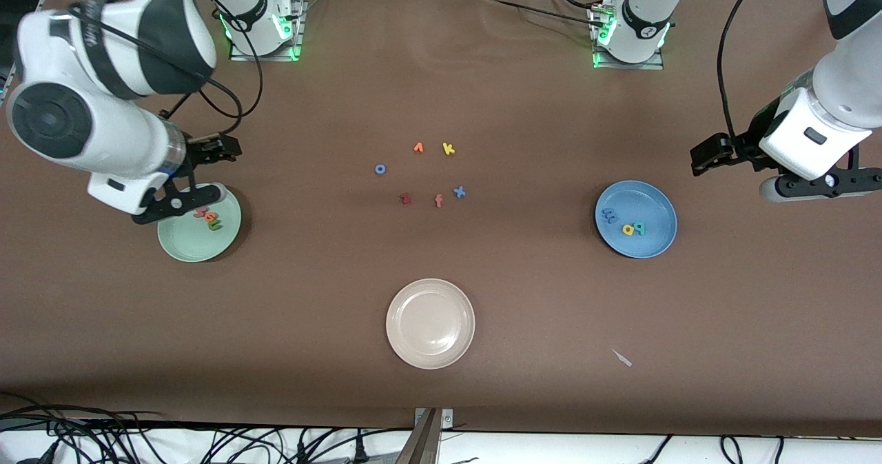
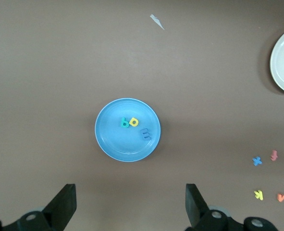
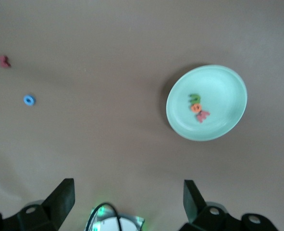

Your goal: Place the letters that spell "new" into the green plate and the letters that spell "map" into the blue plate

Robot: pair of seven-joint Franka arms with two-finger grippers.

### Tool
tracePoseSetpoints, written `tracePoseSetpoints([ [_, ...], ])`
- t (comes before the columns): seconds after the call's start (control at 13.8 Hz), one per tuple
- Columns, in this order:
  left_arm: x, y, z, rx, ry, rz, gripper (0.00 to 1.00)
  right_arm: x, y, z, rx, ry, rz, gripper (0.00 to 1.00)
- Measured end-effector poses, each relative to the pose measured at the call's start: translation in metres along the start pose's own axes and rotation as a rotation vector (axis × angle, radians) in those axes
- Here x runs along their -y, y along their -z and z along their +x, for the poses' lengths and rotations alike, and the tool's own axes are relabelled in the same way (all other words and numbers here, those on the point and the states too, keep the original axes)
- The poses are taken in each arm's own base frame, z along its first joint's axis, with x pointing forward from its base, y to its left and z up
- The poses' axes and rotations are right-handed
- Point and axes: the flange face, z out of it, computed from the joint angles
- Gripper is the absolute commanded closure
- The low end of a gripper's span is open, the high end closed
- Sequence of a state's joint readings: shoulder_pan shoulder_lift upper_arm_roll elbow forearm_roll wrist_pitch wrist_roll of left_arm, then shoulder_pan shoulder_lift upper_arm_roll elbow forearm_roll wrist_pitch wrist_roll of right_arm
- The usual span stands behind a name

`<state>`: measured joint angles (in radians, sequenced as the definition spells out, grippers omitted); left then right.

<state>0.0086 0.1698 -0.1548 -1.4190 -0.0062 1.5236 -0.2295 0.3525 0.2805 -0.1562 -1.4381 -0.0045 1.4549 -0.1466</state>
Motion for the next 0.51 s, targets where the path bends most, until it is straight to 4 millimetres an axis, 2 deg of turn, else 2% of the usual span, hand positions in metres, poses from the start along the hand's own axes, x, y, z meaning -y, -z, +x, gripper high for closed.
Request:
tracePoseSetpoints([
  [0.14, 0.015, -0.011, -0.016, -0.043, -0.048, -0.006, 0.00, -0.022, 0.023, -0.026, -0.065, -0.027, 0.009, 0.00],
  [0.36, 0.014, -0.003, -0.047, -0.066, -0.079, 0.025, 0.00, -0.043, 0.064, -0.076, -0.144, -0.069, -0.006, 0.00],
  [0.51, 0.014, -0.002, -0.054, -0.064, -0.083, 0.030, 0.00, -0.059, 0.065, -0.104, -0.154, -0.131, 0.001, 0.00],
])
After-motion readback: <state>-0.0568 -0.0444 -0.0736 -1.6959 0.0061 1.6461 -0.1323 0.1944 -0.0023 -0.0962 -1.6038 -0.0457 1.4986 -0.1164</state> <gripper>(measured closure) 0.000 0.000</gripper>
